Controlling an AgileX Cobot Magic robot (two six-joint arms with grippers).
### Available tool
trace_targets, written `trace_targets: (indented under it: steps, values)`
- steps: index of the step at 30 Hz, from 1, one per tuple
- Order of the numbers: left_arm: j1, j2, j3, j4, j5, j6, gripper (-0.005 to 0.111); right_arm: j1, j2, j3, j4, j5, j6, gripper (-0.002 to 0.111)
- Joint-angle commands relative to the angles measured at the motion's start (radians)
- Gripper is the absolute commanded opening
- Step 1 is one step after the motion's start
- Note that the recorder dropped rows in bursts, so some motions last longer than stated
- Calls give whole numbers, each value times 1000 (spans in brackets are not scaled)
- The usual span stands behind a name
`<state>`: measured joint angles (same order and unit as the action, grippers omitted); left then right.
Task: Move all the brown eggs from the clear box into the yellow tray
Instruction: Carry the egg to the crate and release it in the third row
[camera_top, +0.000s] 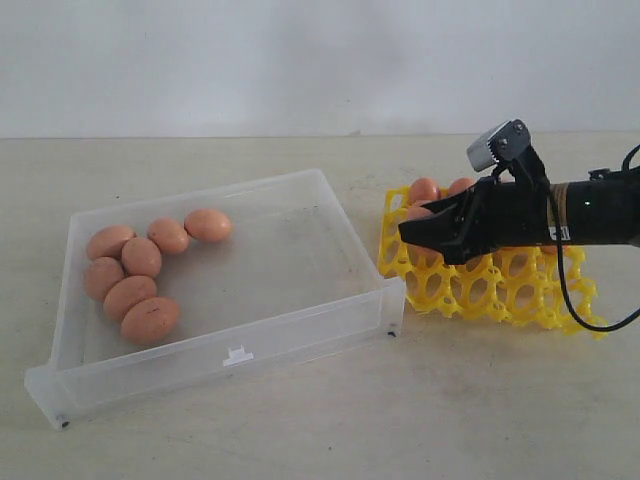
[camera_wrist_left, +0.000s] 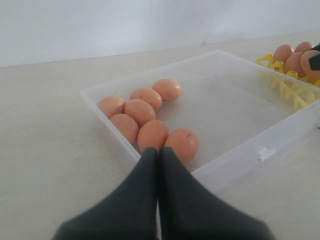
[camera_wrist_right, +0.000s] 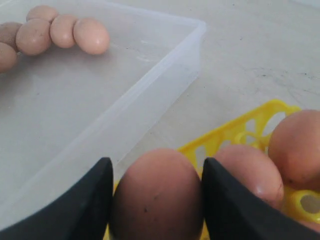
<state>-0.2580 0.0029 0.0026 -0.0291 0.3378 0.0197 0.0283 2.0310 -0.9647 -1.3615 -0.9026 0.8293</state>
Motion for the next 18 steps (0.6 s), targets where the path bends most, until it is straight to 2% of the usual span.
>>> trace_targets:
  steps: [1,3,10,12,18]
  values:
    - [0,-3,-3,-8,0,1,-4,-7,-4,-4,14,-24,-28,2]
    - [0,-3,-3,-8,0,1,-4,-7,-4,-4,12,-28,-28,9]
    - [0,-3,-3,-8,0,1,-4,-7,-4,-4,17,-34,-28,48]
    - [0,-3,-3,-8,0,1,-4,-7,-4,-4,19,-34,-28,52]
    - [0,-3,-3,-8,0,1,-4,-7,-4,-4,21,-34,-28,53]
